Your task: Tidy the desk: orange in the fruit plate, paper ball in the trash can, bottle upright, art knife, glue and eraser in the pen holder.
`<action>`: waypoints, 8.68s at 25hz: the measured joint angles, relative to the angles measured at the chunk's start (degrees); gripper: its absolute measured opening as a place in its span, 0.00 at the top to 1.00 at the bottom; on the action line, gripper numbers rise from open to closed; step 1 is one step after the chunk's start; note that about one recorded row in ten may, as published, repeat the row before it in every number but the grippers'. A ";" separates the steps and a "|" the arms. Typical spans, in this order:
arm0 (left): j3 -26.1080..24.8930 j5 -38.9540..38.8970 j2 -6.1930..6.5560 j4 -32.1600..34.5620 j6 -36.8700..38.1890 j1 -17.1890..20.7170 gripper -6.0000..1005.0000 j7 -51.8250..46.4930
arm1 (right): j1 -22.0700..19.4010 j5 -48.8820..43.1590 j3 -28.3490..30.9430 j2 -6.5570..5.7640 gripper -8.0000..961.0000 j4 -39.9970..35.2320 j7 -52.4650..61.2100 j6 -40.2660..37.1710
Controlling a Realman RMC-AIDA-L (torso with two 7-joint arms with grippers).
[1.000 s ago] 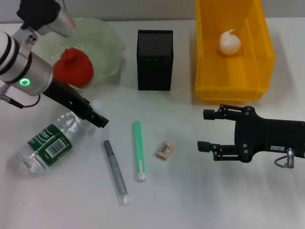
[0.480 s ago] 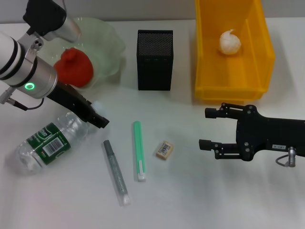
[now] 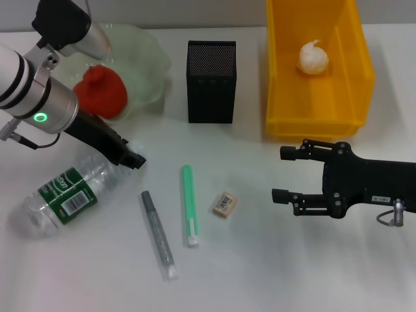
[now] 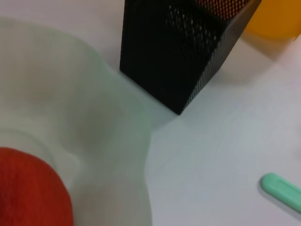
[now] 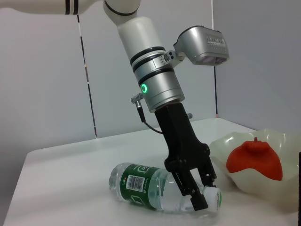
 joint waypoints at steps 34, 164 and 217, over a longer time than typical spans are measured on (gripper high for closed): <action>-15.72 -34.42 3.70 12.25 13.99 17.76 0.53 27.50 | 0.07 -0.10 -0.46 0.44 0.18 0.61 0.26 1.38; -23.44 -41.11 3.39 -19.77 23.10 28.09 0.20 65.57 | 3.02 -0.54 -0.38 0.41 0.18 1.07 9.90 1.99; -23.31 -39.49 4.14 -22.01 23.27 27.36 0.20 64.87 | 39.52 -13.01 -78.51 1.41 0.19 -25.85 23.46 15.43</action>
